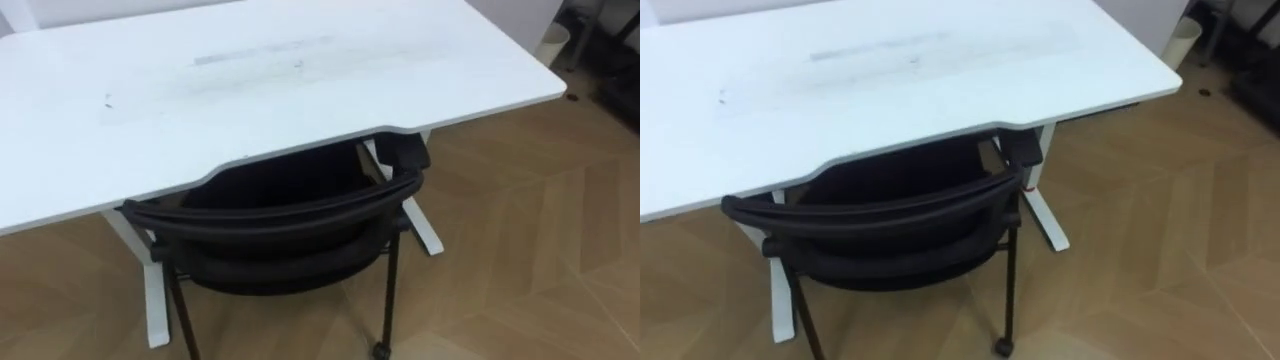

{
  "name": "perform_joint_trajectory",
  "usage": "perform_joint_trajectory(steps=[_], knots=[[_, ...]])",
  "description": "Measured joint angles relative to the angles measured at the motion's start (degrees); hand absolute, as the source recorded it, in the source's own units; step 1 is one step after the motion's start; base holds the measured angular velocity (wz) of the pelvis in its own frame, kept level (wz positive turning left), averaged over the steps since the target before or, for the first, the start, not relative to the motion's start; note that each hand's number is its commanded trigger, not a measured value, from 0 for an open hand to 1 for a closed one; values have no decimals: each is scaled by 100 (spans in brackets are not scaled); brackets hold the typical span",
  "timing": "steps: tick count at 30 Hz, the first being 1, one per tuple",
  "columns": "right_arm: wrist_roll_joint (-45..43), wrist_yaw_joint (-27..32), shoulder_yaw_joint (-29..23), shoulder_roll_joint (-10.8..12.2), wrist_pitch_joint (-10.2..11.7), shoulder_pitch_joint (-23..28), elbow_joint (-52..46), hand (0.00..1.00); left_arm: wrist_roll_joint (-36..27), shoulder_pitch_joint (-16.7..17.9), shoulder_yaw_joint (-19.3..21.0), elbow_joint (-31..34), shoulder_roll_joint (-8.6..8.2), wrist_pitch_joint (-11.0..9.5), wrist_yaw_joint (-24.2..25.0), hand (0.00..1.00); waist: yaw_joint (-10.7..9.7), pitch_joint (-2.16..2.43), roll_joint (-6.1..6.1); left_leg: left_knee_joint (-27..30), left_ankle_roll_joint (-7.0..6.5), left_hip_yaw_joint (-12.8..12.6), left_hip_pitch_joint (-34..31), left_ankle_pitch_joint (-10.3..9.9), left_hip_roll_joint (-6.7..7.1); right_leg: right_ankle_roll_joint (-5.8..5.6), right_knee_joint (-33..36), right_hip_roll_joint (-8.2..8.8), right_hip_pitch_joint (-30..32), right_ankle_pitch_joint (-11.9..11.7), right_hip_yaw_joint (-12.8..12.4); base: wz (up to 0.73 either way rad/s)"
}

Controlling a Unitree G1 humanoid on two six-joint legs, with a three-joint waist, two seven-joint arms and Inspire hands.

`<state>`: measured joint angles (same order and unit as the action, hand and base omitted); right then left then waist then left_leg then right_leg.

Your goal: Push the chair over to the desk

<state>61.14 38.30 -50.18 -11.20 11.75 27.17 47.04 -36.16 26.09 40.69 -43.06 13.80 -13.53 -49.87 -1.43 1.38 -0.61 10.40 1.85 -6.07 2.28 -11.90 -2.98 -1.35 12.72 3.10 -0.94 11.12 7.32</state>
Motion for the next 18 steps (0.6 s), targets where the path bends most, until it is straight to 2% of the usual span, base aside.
perform_joint_trajectory(steps=[2,3,4,5,6,7,8,9,11,12,14,15,16,18], knots=[[-185,-674,242,394,-195,-16,1329,0,30,5,-40,-1068,-338,50,558,0,-26,29,23,-4,3,8,60,-27,16,-16,15,25,-37,54,-15,0],[-354,-810,342,451,-282,-44,1629,0,69,6,-42,-1335,-407,95,705,0,-29,29,25,-4,0,4,85,-33,15,-18,13,25,-60,55,-26,0],[-799,-1045,656,533,-422,-132,2123,0,141,31,-129,-1701,-565,241,969,0,-35,28,26,8,-6,-27,121,-42,17,-20,11,34,-121,54,-36,-11],[-1424,-1263,1037,562,-526,-227,2497,0,479,37,-331,-1958,-744,412,1194,0,-18,26,29,19,-21,-40,151,-60,25,-33,10,40,-110,50,-93,-11],[-1776,-1355,1224,562,-589,-311,2632,0,720,9,-440,-2079,-813,512,1306,0,-15,24,31,23,-25,-50,155,-64,28,-42,13,42,-111,44,-111,-13],[-2490,-1497,1643,558,-740,-480,2773,0,1224,-119,-743,-2272,-887,753,1464,0,-27,16,36,23,-27,-64,167,-63,41,-58,-1,46,-125,22,-132,-6],[-3046,-1644,2160,530,-852,-677,2814,0,1693,-243,-1232,-2354,-885,963,1568,0,-35,0,27,24,-37,-64,197,-57,54,-66,-6,52,-160,-1,-118,0],[-3236,-1716,2395,513,-893,-795,2821,0,1859,-317,-1482,-2354,-874,1026,1613,0,-43,-8,25,31,-39,-59,216,-56,60,-70,-11,54,-188,-5,-111,8],[-3829,-2020,3088,455,-1060,-1350,2841,0,2526,-763,-2434,-2367,-801,1208,1941,0,-124,-33,61,53,-31,9,231,-69,70,-83,-102,55,-282,-48,-55,12],[-3919,-2099,3244,447,-1067,-1502,2832,0,2735,-903,-2613,-2354,-794,1236,2029,0,-123,-48,80,48,-32,8,233,-63,69,-82,-114,50,-286,-61,-61,3],[-4094,-2335,3991,399,-1154,-1919,2633,0,3394,-1368,-3354,-2263,-778,1288,2357,0,-128,-95,145,31,-68,-7,230,-24,69,-75,-148,42,-299,-92,-51,0],[-4192,-2403,4181,389,-1168,-2009,2560,0,3532,-1472,-3543,-2176,-777,1311,2441,0,-142,-106,162,27,-69,-6,218,-19,68,-72,-164,36,-291,-103,-39,0],[-4457,-2588,4466,387,-1182,-2143,2440,0,3924,-1632,-3864,-1878,-773,1353,2636,0,-182,-114,171,32,-70,3,155,-2,67,-67,-199,29,-249,-125,-12,0],[-4785,-2881,4750,389,-1182,-2280,2254,0,4440,-1726,-4236,-1446,-764,1345,2892,0,-184,-160,159,8,-70,8,90,7,67,-67,-208,26,-191,-132,10,2]])
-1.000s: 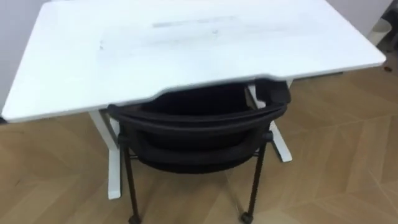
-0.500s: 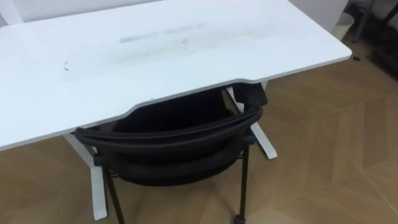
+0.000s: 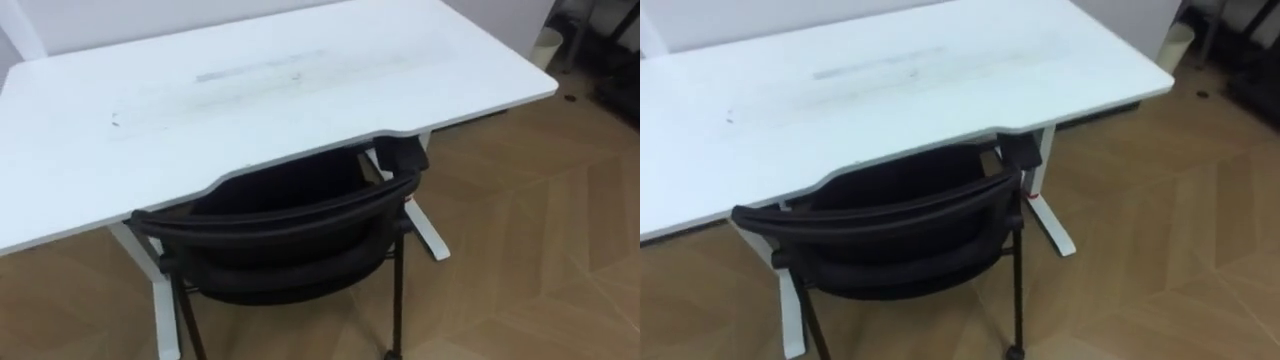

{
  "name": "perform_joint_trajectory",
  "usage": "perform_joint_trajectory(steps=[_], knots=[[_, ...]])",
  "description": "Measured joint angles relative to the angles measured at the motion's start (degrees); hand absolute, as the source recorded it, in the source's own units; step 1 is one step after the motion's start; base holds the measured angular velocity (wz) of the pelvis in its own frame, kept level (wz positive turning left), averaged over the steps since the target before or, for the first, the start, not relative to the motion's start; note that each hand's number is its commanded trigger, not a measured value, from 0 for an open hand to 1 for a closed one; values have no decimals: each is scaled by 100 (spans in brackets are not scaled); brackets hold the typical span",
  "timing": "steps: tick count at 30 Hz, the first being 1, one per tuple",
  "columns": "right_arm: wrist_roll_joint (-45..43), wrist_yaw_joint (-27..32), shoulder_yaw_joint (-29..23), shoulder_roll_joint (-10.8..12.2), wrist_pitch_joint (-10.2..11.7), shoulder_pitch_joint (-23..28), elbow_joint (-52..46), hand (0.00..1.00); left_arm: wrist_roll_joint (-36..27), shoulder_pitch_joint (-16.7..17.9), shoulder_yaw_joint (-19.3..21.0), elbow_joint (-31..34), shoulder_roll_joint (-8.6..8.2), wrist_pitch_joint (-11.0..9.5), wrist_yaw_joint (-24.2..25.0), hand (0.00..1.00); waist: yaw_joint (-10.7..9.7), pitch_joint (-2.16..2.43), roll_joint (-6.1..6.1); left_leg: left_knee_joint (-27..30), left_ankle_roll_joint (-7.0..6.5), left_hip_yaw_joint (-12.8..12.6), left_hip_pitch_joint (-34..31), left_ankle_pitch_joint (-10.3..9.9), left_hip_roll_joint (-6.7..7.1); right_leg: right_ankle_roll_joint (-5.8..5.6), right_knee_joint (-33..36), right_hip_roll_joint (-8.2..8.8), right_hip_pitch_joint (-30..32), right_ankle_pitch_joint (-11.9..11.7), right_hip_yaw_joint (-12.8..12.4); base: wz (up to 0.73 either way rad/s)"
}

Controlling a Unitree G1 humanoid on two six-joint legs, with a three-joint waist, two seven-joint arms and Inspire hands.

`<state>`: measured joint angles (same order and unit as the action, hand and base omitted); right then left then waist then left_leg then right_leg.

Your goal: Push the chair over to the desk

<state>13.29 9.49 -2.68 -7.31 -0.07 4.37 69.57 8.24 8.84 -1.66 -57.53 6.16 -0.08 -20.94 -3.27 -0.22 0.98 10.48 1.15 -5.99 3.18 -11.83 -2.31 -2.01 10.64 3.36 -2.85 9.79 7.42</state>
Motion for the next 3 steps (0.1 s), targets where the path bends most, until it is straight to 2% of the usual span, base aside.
perform_joint_trajectory(steps=[2,3], knots=[[-24,-330,315,-4,13,-112,-155,0,447,-187,-324,244,5,-79,331,0,19,-30,-56,-31,-1,-14,-20,3,3,-3,-20,-2,25,2,-4,-3],[-44,-414,372,-1,12,-134,-206,0,544,-232,-378,247,3,-101,420,0,35,-23,-63,-31,-1,-15,-45,4,3,-4,-14,-3,72,3,-23,-5]])
